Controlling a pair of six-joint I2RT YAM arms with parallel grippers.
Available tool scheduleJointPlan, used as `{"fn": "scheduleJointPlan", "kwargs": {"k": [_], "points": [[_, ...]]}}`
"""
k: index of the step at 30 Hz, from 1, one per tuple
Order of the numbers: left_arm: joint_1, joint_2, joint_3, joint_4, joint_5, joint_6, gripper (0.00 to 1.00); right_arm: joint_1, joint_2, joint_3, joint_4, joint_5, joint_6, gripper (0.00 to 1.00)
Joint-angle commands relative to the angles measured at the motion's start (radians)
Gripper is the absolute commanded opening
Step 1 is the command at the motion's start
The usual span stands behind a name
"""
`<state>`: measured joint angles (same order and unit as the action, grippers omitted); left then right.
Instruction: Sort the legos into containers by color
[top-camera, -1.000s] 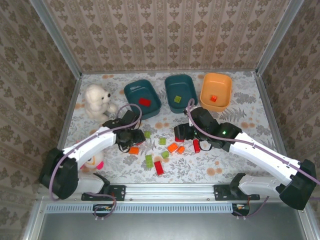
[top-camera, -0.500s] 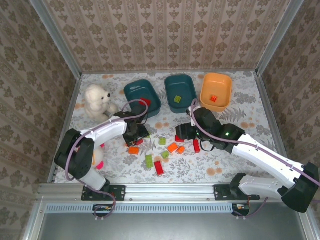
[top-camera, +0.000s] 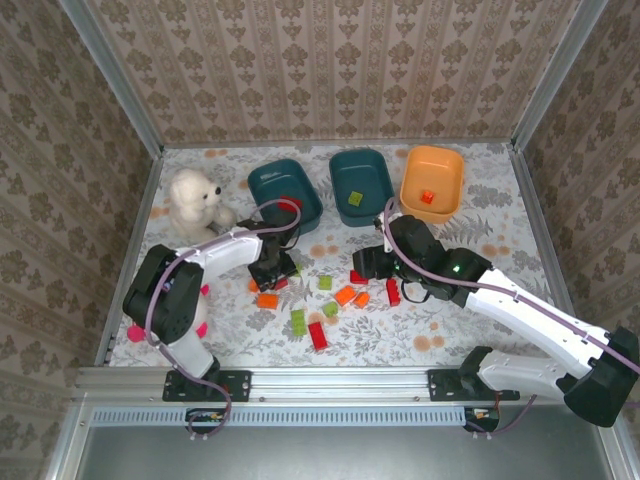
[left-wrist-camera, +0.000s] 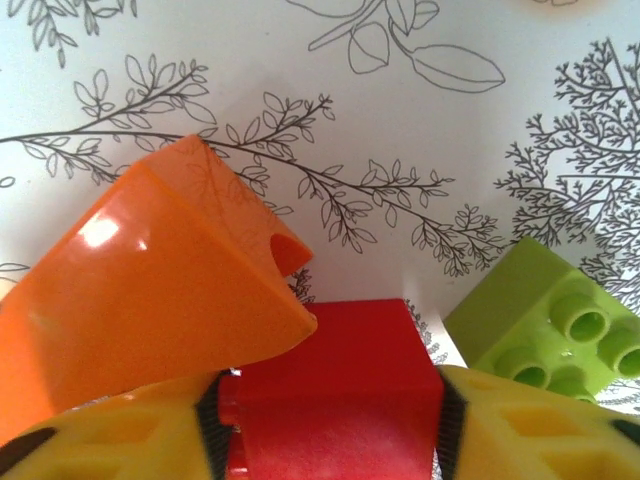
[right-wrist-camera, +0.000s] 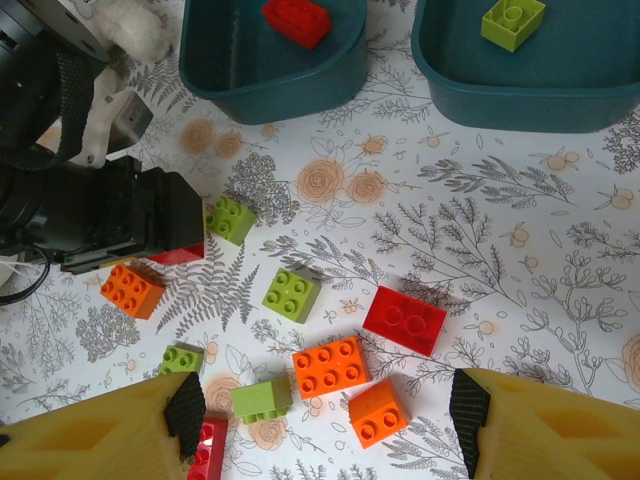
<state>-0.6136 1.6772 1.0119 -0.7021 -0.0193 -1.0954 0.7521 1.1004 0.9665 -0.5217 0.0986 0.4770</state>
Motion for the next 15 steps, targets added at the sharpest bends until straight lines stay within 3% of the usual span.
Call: {"fn": "scheduleJointPlan", "kwargs": {"k": [1, 5, 11, 15], "points": [[0.003, 0.01, 0.029, -0.022, -0.021, 0.025, 0.46, -0.009, -0.019, -0.011, 0.004, 0.005, 0.015, 0.69], [-0.006, -0.036, 0.054, -0.052, -0.038, 0.041, 0.36, -0.013, -0.02, -0.008, -0.001, 0.006, 0.017, 0.69], [-0.007, -0.117, 0.226, -0.145, -0.099, 0.125, 0.35, -0.023, -0.025, 0.014, -0.005, 0.019, 0.018, 0.69], [0.042, -0.032, 0.397, -0.175, -0.125, 0.244, 0.33, -0.033, -0.019, 0.025, 0.024, 0.008, 0.031, 0.69]]}}
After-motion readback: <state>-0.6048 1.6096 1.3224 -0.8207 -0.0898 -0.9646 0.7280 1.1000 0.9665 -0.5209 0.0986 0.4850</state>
